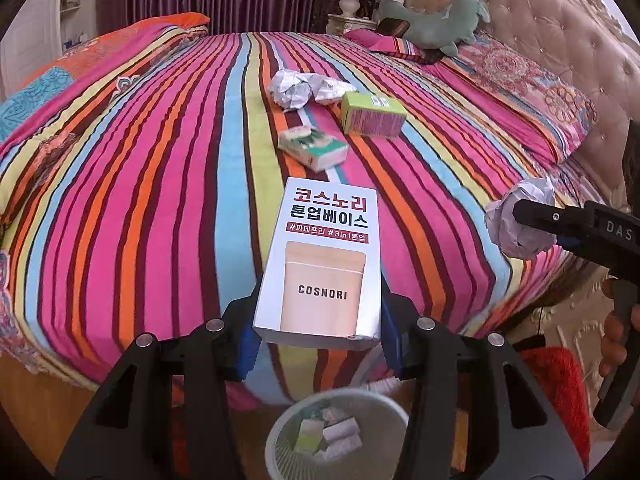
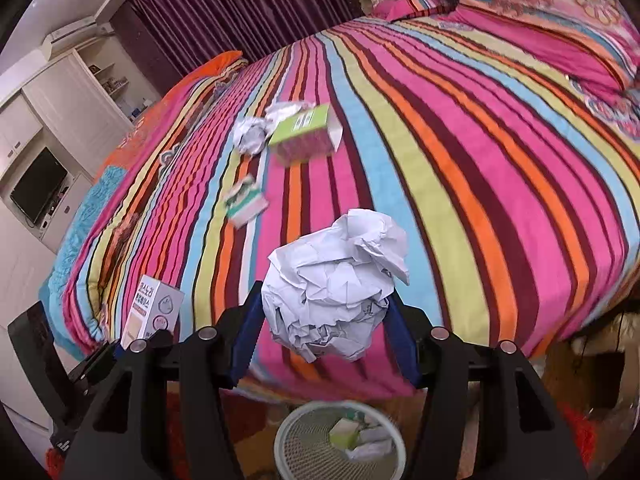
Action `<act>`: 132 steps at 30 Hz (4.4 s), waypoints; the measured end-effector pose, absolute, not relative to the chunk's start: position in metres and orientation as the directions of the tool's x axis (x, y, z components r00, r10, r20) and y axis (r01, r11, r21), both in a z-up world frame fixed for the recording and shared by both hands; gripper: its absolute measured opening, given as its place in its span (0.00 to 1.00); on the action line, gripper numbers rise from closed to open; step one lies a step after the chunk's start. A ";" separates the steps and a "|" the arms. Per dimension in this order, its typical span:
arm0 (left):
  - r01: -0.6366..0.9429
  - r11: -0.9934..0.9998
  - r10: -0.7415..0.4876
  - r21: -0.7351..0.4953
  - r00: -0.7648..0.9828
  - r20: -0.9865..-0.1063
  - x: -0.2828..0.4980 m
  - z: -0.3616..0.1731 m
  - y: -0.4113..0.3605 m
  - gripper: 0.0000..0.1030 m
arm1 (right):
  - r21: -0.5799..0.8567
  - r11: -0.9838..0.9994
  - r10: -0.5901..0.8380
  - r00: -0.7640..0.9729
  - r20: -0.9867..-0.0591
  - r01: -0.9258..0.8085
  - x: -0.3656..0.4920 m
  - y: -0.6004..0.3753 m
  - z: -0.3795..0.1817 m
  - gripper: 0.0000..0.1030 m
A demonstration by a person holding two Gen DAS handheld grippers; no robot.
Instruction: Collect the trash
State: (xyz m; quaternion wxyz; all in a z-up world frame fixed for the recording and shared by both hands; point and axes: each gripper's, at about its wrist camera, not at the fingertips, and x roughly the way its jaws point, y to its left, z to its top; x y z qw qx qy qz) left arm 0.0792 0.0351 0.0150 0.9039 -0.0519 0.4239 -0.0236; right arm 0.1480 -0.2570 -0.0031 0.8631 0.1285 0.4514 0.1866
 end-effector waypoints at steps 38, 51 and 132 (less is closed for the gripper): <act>-0.092 0.977 -0.205 -0.193 -0.149 -0.967 0.024 -0.199 0.013 0.47 | 0.446 0.879 0.470 -0.152 -0.870 0.167 0.058 -0.222 -0.221 0.53; -0.245 0.947 -0.275 -0.208 -0.283 -0.919 0.024 -0.242 0.025 0.50 | 0.390 0.908 0.417 -0.247 -0.875 0.151 0.059 -0.213 -0.258 0.54; -0.410 0.871 -0.030 -0.270 0.505 -0.862 0.153 0.001 0.041 0.81 | 0.138 0.944 0.306 0.640 -0.705 -0.300 0.142 -0.241 -0.026 0.93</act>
